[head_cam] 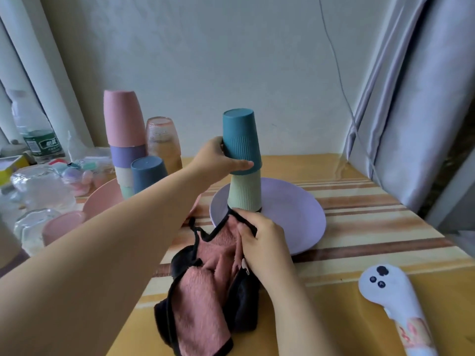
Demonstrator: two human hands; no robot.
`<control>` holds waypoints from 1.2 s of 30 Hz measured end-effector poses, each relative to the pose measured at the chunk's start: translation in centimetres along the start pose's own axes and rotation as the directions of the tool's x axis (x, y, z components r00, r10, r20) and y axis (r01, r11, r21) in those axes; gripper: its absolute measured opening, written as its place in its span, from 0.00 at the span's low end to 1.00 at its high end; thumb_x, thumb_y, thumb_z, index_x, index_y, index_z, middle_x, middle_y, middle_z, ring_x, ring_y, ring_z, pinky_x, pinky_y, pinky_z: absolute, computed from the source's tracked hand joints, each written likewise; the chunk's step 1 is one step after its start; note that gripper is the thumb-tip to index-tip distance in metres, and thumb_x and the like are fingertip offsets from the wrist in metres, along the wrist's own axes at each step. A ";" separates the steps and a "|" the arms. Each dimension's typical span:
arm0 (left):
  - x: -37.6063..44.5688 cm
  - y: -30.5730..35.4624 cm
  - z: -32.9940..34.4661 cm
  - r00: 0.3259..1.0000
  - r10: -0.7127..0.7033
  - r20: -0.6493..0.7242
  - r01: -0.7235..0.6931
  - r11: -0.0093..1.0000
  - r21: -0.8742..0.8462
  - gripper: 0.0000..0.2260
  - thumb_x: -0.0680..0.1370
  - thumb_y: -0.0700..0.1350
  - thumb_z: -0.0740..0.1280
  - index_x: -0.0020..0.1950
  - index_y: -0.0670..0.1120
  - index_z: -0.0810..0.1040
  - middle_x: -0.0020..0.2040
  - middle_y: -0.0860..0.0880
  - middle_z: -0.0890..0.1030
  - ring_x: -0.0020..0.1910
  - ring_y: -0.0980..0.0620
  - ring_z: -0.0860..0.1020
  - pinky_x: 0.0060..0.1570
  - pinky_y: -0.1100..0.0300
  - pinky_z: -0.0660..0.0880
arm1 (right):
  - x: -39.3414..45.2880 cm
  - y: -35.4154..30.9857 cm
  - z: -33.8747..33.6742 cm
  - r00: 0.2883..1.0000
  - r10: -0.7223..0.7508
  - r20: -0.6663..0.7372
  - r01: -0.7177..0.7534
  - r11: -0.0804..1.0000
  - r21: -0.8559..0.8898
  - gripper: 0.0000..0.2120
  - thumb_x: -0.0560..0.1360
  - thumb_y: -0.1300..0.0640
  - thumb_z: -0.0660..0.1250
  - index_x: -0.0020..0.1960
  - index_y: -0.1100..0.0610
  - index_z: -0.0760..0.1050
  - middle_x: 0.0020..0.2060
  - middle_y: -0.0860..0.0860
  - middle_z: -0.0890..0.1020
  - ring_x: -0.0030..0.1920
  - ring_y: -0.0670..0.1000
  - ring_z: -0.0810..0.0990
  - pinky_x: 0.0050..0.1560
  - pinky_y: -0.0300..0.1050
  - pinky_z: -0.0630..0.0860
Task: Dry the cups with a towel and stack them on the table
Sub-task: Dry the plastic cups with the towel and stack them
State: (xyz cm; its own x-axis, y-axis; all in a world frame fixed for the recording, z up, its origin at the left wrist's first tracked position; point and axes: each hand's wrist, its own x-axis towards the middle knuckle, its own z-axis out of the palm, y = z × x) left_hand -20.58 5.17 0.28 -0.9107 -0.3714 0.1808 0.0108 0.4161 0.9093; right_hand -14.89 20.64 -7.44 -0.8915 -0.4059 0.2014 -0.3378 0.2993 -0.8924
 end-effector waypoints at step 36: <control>-9.0 -8.9 -6.2 0.803 -0.203 -0.561 0.271 0.962 0.039 0.41 0.64 0.47 0.81 0.70 0.42 0.61 0.63 0.45 0.71 0.64 0.46 0.70 0.59 0.56 0.68 | -0.8 -1.2 2.6 0.974 -0.220 -0.050 0.211 0.967 -0.144 0.16 0.77 0.66 0.62 0.60 0.51 0.79 0.44 0.50 0.82 0.34 0.42 0.77 0.41 0.20 0.67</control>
State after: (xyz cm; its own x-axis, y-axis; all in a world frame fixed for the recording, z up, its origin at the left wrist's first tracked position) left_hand -9.88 -0.33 -7.14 -0.5018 -0.8481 0.1704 -0.2524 0.3320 0.9089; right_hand -12.97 18.36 -7.57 -0.8090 -0.4184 0.4128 -0.5584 0.3279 -0.7620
